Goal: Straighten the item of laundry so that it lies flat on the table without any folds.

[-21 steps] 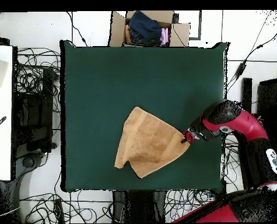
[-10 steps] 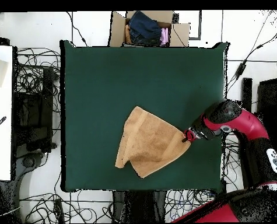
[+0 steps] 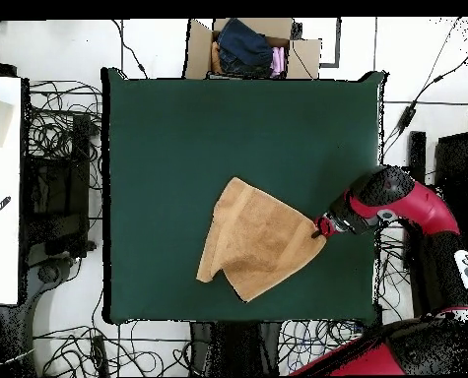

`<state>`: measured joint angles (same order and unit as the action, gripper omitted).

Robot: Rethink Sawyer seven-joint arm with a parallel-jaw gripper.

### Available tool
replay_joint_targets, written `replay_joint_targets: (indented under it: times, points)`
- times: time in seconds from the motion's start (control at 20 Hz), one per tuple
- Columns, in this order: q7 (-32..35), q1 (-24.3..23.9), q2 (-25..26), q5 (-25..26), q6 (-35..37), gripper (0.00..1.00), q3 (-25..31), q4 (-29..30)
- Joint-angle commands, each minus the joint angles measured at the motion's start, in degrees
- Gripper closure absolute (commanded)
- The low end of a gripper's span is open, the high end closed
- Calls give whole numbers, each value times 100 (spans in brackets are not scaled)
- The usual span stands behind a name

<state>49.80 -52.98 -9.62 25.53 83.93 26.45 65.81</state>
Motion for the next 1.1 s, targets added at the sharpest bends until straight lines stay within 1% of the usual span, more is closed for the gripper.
replay_joint_targets:
  times: [0.05,0.75,1.1]
  points:
    - [-1554,21,97,456,258,100,230,-389]
    - [-1618,-75,-75,518,8,100,126,-308]
    - [-1738,-41,-33,566,43,100,77,-538]
